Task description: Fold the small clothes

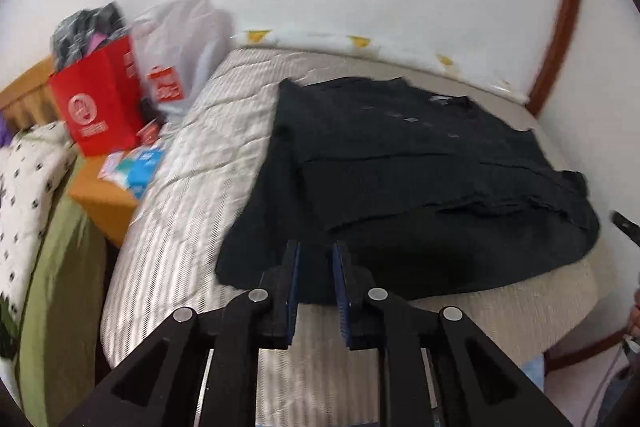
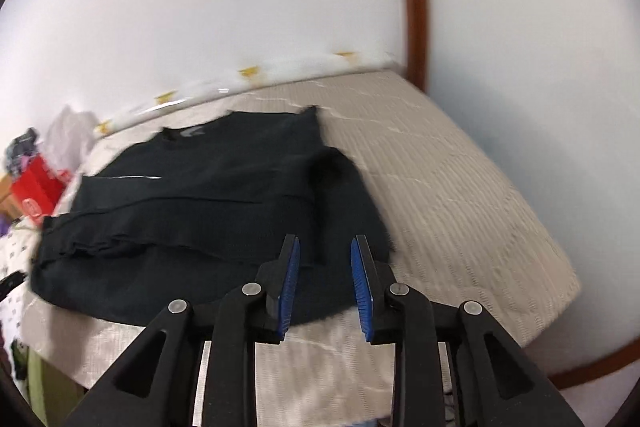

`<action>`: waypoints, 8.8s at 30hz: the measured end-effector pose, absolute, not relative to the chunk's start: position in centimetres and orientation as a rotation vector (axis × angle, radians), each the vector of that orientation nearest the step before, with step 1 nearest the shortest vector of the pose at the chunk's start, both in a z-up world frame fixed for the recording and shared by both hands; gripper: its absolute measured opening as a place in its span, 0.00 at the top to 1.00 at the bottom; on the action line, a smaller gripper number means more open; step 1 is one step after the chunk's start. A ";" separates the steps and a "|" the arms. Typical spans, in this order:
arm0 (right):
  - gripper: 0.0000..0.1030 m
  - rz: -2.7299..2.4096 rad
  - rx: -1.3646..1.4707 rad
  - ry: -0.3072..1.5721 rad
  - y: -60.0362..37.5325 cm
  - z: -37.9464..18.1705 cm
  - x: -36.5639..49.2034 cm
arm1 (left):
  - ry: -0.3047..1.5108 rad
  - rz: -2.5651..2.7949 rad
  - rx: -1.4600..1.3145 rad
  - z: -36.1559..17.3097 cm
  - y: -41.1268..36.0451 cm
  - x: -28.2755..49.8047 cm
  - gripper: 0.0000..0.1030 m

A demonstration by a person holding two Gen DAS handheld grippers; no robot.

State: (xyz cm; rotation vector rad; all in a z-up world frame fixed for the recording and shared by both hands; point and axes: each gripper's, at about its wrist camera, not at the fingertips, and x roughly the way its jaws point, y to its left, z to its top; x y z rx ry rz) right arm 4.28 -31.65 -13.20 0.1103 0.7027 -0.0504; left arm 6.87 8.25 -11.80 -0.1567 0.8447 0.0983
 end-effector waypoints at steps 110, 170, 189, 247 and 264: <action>0.82 0.014 0.083 0.630 -29.6 -11.9 28.1 | 0.771 0.079 -0.214 -11.7 13.6 28.0 0.90; 0.53 -0.044 -0.309 0.738 -8.8 -20.7 10.8 | 0.908 -0.244 -0.465 -20.0 17.5 7.3 0.46; 0.53 -0.025 -0.127 0.727 -19.0 -16.8 6.6 | 0.900 -0.052 -0.735 -20.2 18.3 11.7 0.66; 0.32 0.268 0.298 0.771 -17.8 -15.6 17.7 | 0.933 -0.423 -0.189 -17.6 2.9 11.1 0.40; 0.84 0.151 0.086 0.549 -21.3 -10.9 16.6 | 0.945 -0.385 -0.106 -18.6 -1.8 12.9 0.39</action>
